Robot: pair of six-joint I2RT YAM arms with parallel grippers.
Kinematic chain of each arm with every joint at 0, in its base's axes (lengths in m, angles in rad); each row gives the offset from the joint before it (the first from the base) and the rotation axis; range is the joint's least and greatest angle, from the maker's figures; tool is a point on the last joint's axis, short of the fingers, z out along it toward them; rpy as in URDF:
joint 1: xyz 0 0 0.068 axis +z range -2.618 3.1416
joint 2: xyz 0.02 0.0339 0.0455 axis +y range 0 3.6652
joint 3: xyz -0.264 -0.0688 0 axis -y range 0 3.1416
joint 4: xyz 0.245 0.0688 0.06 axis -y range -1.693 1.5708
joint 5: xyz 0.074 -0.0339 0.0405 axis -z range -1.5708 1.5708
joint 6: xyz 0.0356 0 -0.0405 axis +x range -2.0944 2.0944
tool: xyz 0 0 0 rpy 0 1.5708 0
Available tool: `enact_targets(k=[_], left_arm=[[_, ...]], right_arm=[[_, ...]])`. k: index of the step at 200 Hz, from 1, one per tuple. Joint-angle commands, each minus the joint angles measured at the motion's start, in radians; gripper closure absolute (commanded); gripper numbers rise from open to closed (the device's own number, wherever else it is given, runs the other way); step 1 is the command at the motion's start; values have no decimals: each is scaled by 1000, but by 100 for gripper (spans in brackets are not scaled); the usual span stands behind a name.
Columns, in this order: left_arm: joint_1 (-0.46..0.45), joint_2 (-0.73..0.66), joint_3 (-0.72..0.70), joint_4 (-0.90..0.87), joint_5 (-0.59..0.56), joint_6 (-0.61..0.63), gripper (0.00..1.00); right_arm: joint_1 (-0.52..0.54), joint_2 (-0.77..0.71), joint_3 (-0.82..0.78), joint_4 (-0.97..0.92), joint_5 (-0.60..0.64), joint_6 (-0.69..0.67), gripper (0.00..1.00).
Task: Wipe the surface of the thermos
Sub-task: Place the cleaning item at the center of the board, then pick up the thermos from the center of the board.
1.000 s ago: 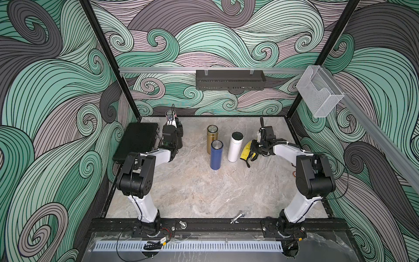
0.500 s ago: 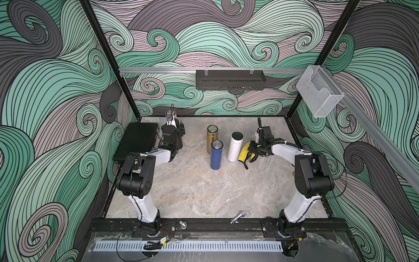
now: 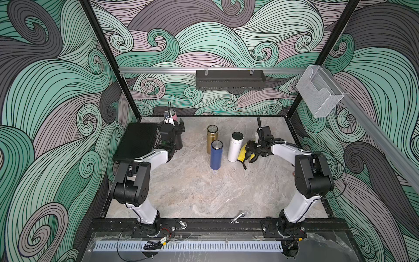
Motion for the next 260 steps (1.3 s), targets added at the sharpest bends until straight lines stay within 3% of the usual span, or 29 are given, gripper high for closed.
enact_targets(k=[1, 12, 97, 110, 125, 155, 174, 190, 208, 227, 246, 260], left_arm=[[1, -42, 53, -89, 15, 22, 1], [-2, -57, 64, -113, 36, 28, 1], [-26, -164, 206, -327, 137, 59, 1], [-25, -170, 253, -382, 123, 12, 1], [-18, -148, 343, -495, 36, -138, 1], [4, -134, 537, -807, 137, -280, 1], [-1, -161, 592, -926, 259, -261, 1], [-44, -260, 498, -878, 284, -200, 1], [-151, -346, 413, -843, 152, -136, 1], [-300, -362, 453, -959, 21, -104, 1], [-394, -373, 502, -1141, 10, -180, 1], [-433, -449, 378, -1020, 79, -201, 1]], right_arm=[[13, -59, 6, -34, 30, -23, 10], [13, -84, -4, -39, 40, -25, 1], [9, -307, -78, -90, 95, -38, 1], [3, -314, -65, -121, 127, -23, 1], [-34, -304, -53, -149, 117, 16, 1], [-111, -384, -159, -11, 6, 122, 1], [-113, -408, -104, -118, -51, 91, 1], [-108, -458, -114, -130, -98, 71, 1], [-103, -536, -145, -156, -55, 91, 1], [-100, -601, -153, -217, -23, 94, 1], [-97, -651, -157, -279, -23, 79, 1], [-94, -686, -170, -302, -27, 66, 1]])
